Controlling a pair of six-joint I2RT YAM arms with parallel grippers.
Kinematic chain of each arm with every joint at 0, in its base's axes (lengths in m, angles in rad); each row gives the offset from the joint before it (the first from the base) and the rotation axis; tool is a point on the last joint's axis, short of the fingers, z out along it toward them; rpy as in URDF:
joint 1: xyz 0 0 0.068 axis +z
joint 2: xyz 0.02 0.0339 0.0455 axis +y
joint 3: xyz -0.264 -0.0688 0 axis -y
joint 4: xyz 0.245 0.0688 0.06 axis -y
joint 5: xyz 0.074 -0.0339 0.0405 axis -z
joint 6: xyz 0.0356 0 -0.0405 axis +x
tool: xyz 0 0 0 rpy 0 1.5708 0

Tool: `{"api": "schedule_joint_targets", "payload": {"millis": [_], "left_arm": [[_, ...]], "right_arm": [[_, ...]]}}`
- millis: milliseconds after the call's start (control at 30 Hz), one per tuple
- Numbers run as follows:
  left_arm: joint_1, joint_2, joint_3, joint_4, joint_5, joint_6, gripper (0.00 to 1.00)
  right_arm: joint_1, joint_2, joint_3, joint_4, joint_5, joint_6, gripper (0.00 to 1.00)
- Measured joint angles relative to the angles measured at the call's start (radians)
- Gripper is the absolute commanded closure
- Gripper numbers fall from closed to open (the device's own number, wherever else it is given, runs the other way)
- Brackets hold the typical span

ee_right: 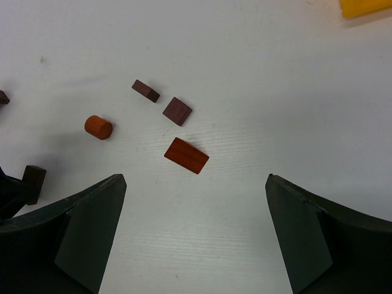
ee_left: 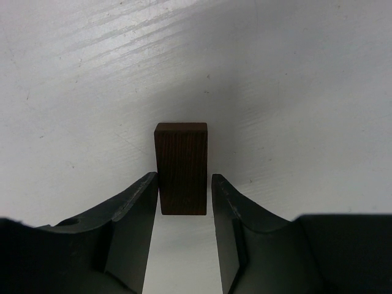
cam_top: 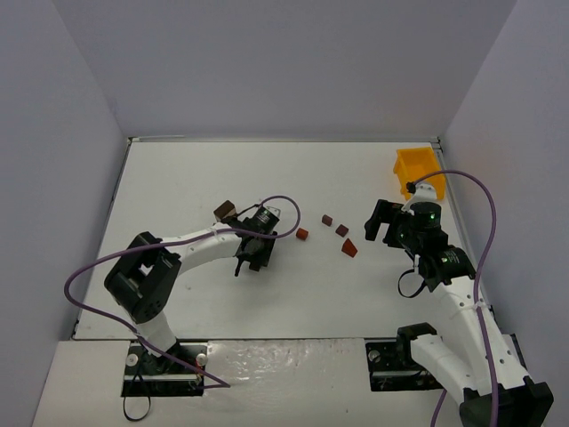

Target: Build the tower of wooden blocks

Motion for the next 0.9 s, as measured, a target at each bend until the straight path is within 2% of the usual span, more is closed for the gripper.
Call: {"api": "schedule_joint_targets", "payload": {"millis": [233,900], "left_arm": [[0.002,0.000,0.009,-0.006,0.000,0.001,0.66],[0.006,0.010,0.024,-0.011,0.006,0.003,0.65]], "right_arm": [[0.000,0.000,0.000,0.000,0.000,-0.002,0.00],[0.000,0.000,0.000,0.000,0.000,-0.009,0.00]]}}
